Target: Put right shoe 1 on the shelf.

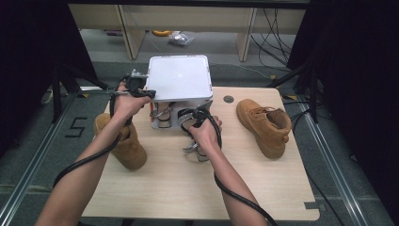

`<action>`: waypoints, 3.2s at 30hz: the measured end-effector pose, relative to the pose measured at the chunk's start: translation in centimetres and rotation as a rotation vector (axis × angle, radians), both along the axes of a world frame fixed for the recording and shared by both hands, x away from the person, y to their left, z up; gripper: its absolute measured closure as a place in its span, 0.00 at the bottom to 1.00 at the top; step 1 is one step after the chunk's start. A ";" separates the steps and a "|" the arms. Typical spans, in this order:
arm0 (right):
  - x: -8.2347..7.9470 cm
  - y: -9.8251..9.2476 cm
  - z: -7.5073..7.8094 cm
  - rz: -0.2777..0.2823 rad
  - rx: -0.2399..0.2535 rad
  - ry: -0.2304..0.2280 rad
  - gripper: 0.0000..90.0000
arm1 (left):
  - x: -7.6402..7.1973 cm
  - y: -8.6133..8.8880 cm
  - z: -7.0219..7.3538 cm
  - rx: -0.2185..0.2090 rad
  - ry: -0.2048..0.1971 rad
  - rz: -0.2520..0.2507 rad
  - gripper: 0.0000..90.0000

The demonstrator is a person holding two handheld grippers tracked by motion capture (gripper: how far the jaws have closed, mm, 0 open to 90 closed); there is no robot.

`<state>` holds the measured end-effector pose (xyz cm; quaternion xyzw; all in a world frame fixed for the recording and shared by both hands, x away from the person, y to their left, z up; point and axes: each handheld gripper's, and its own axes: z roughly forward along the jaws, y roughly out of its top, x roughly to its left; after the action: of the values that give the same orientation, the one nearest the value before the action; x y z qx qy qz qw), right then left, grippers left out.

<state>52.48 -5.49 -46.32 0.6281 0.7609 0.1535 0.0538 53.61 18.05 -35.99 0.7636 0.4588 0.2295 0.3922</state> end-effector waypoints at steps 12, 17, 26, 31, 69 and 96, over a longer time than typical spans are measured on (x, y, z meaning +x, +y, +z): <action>-0.7 -0.5 1.6 0.049 0.014 -0.076 0.39 | 0.0 0.1 0.1 0.031 0.007 -0.013 1.00; -2.1 -1.9 4.0 0.068 0.046 -0.109 0.45 | 0.0 0.0 0.0 0.002 0.001 0.000 1.00; -5.6 -6.0 6.1 0.122 0.020 -0.077 0.91 | 0.0 0.1 0.1 0.034 0.008 -0.010 1.00; -7.2 -7.4 5.0 0.205 -0.006 -0.041 0.99 | 0.0 0.1 0.1 0.031 0.011 -0.012 1.00; -8.4 -3.0 0.7 0.228 0.066 -0.013 1.00 | -0.1 0.0 0.1 0.039 0.005 -0.011 1.00; -3.7 -1.1 1.8 0.196 0.103 -0.085 1.00 | 0.0 -0.1 0.0 0.014 -0.005 -0.001 1.00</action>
<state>48.78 -6.62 -44.50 0.5453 0.8070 0.2234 0.0385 53.58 17.92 -35.99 0.7661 0.4556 0.2343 0.3880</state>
